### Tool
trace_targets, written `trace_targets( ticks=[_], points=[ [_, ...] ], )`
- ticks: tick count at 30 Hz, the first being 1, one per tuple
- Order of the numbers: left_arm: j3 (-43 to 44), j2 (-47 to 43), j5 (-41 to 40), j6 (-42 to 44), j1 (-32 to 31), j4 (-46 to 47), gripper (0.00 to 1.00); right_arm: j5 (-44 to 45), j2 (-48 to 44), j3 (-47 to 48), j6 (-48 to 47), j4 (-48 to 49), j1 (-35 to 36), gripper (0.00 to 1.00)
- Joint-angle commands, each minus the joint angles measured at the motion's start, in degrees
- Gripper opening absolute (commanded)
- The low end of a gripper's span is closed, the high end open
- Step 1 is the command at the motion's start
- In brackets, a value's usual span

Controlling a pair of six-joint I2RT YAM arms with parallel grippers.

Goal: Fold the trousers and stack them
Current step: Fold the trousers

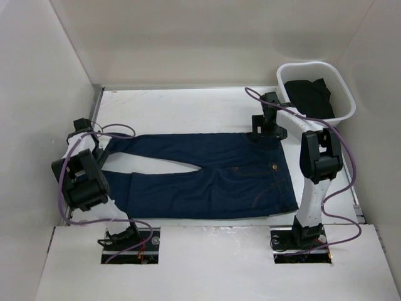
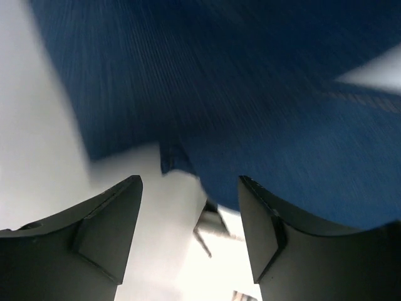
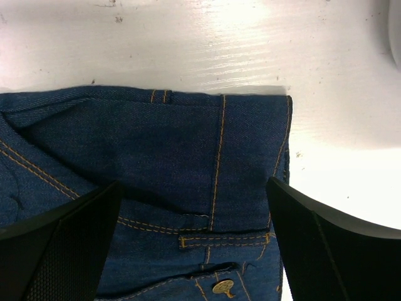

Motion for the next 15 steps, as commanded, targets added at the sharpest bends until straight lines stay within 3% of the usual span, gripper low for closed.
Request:
trace_targets(
  ticks=[1, 3, 5, 10, 11, 15],
  points=[
    [4.22, 5.52, 1.61, -1.32, 1.52, 5.87, 0.6, 1.17, -2.0, 1.92, -1.3, -0.39, 0.03, 1.0],
    [5.81, 8.95, 1.52, -1.05, 1.7, 8.33, 0.58, 0.56, -1.47, 2.62, -1.3, -0.74, -0.94, 0.98],
    [6.87, 11.07, 1.61, -0.79, 1.7, 10.01, 0.5, 0.03, -0.33, 4.11, -1.38, -1.44, -1.2, 0.92],
    [8.8, 9.95, 1.88, 1.75, 1.79, 13.79, 0.04, 0.29, 1.25, 6.58, -5.86, -2.85, 1.16, 0.8],
    [9.5, 8.54, 1.7, 2.81, 1.96, 14.84, 0.0, 0.64, 1.34, 6.49, -6.56, -3.11, 1.52, 0.78],
    [13.8, 3.0, 1.52, 8.78, 2.14, 16.61, 0.0, 1.35, 1.17, 4.39, -6.83, -3.03, 1.79, 0.78]
  ],
)
